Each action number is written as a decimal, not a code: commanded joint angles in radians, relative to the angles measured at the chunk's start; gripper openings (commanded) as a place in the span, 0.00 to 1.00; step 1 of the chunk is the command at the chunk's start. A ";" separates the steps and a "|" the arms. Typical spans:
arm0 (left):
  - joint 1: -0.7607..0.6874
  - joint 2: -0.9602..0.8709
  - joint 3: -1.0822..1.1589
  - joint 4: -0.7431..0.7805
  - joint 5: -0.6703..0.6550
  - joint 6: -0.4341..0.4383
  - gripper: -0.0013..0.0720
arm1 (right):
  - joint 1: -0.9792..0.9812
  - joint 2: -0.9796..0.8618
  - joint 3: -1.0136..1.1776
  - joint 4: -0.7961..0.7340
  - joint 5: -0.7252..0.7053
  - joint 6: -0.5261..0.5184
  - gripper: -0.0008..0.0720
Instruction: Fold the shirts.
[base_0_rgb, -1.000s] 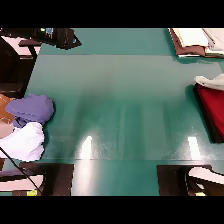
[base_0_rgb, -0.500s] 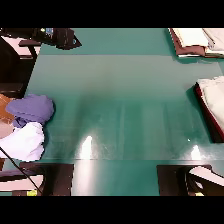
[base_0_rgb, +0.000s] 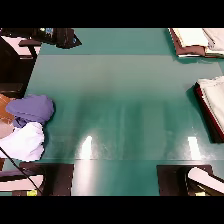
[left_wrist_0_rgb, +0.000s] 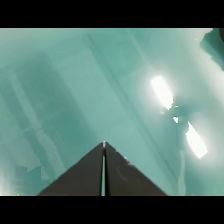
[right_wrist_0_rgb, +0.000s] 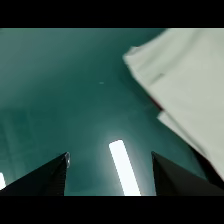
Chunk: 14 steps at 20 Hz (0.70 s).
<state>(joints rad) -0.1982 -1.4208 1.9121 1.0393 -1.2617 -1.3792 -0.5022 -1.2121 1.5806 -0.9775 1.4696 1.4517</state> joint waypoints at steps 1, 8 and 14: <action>0.001 0.000 0.000 0.000 0.014 -0.001 0.05 | 0.314 0.001 0.059 0.034 -0.034 0.000 0.83; 0.001 0.000 0.000 0.000 0.016 -0.001 0.05 | 0.703 0.001 0.059 0.007 -0.079 -0.002 0.03; 0.001 0.000 0.000 0.000 0.016 -0.001 0.05 | 0.752 0.001 0.059 0.009 -0.062 -0.002 0.03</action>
<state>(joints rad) -0.1982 -1.4208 1.9121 1.0389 -1.2457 -1.3804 0.2192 -1.2118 1.6382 -0.9707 1.3975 1.4494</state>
